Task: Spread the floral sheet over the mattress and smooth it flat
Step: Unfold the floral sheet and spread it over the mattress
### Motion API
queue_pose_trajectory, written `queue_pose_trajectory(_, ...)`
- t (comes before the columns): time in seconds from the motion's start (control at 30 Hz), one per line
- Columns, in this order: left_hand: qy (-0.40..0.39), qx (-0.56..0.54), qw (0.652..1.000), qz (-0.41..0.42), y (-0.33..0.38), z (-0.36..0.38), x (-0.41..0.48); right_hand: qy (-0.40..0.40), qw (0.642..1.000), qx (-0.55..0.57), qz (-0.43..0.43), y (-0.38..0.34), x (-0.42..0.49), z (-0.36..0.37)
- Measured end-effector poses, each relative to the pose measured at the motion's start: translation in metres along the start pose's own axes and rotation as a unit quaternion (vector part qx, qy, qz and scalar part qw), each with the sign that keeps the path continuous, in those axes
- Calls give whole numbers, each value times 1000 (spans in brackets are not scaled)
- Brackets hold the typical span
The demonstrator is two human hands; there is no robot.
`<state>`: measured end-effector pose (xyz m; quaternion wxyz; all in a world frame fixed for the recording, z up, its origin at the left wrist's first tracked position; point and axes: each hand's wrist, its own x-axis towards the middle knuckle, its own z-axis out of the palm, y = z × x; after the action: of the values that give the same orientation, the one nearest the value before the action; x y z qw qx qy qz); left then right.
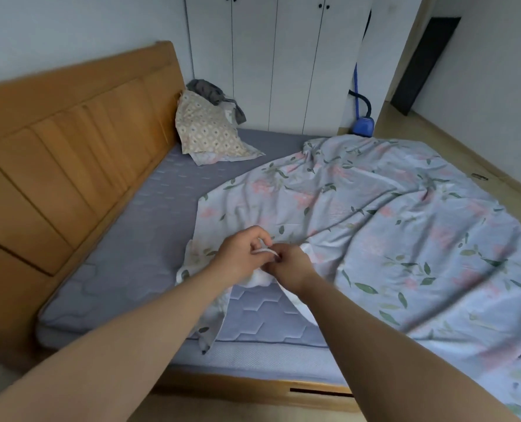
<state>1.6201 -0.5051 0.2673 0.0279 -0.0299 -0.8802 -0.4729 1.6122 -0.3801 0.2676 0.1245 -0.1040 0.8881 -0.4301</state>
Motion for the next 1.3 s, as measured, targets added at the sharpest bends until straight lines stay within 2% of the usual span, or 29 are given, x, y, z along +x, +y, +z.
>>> queue_pose_trajectory(0.1, 39, 22, 999, -12, -17, -13, -2, 32, 997, 73, 21, -3, 10, 5)
queue_pose_trajectory(0.27, 33, 150, 984, -85, -49, -10, 12, 39, 979, 199, 31, -12, 26, -9)
queue_pose_trajectory(0.4, 57, 202, 949, -234, -70, 2, 26, -2, 959, 279, 40, -8, 48, -30)
queue_pose_trajectory(0.5, 67, 197, 916, -342, -92, -7, 40, -55, 932, 346, 90, -1, 62, -45)
queue_pose_trajectory(0.57, 142, 121, 897, -399, -101, -21, 47, -106, 921, 354, 123, 4, 70, -55)
queue_pose_trajectory(0.63, 248, -20, 872, -421, -107, -37, 51, -160, 920, 328, 146, 7, 78, -60)
queue_pose_trajectory(0.73, 346, -217, 825, -391, -105, -60, 56, -242, 919, 262, 169, 4, 90, -54)
queue_pose_trajectory(0.8, 382, -289, 798, -366, -99, -72, 57, -254, 924, 229, 171, -4, 100, -44)
queue_pose_trajectory(0.83, 384, -293, 803, -349, -93, -77, 55, -245, 933, 201, 172, -10, 105, -37)
queue_pose_trajectory(0.93, 361, -231, 859, -281, -72, -90, 43, -218, 952, 152, 153, -30, 120, -15)
queue_pose_trajectory(1.0, 332, -176, 898, -229, -58, -98, 28, -244, 939, 184, 161, -46, 123, 5)
queue_pose_trajectory(1.1, 227, -123, 947, -192, -41, -103, 8, -283, 919, 208, 181, -70, 118, 41)
queue_pose_trajectory(1.2, 143, -91, 970, -172, -38, -109, -10, -288, 911, 210, 207, -89, 108, 69)
queue_pose_trajectory(1.3, 103, -170, 966, -167, -47, -126, -23, -325, 885, 232, 239, -96, 104, 85)
